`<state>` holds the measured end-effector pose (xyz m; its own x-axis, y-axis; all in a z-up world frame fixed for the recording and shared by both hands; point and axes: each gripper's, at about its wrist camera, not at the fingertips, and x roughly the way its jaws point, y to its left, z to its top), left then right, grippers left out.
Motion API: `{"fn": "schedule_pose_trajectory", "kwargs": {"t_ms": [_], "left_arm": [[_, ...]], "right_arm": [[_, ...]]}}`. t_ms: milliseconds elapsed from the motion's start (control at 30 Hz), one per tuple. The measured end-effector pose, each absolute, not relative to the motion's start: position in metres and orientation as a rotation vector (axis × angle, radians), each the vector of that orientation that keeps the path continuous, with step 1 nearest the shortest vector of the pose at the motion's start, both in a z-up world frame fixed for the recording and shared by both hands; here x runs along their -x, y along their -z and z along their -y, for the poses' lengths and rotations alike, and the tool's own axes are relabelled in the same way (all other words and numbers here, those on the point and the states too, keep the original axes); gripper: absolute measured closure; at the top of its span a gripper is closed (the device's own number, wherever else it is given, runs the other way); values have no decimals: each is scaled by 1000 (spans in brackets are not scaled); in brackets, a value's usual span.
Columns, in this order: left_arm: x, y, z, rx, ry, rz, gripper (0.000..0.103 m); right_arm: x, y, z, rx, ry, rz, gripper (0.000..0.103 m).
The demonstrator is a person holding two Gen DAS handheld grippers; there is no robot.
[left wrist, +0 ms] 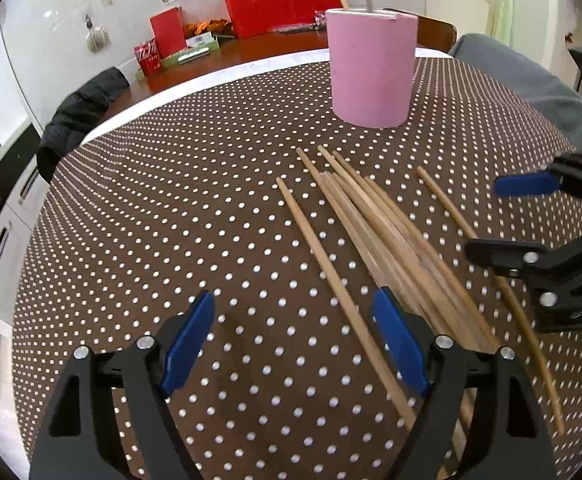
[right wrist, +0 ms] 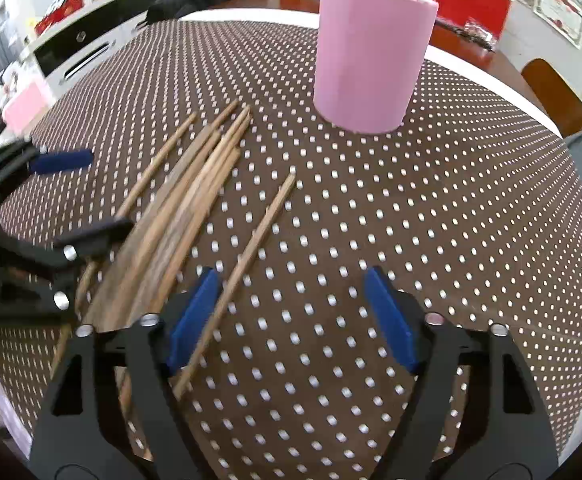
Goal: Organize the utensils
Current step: 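Close the left tool on a chopstick while the right tool grasps another chopstick, then raise the left tool's chopstick upright into the cup while the right tool lowers its own in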
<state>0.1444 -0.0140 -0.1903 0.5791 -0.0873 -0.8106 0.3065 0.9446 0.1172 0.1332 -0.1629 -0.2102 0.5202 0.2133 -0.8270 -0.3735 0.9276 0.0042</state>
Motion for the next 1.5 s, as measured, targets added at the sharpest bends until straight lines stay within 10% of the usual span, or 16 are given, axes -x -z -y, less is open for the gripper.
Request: {"fn": "schedule_pose_trajectory", "kwargs": {"t_ms": [233, 400, 1500], "left_arm": [[-155, 188, 11, -194, 286, -944, 92], [-157, 188, 8, -145, 293, -936, 98], [-172, 10, 8, 269, 413, -87, 98]], "right_arm": [[-144, 206, 148, 159, -325, -899, 76], [-151, 207, 136, 128, -377, -892, 98], [-135, 36, 238, -279, -503, -235, 98]]}}
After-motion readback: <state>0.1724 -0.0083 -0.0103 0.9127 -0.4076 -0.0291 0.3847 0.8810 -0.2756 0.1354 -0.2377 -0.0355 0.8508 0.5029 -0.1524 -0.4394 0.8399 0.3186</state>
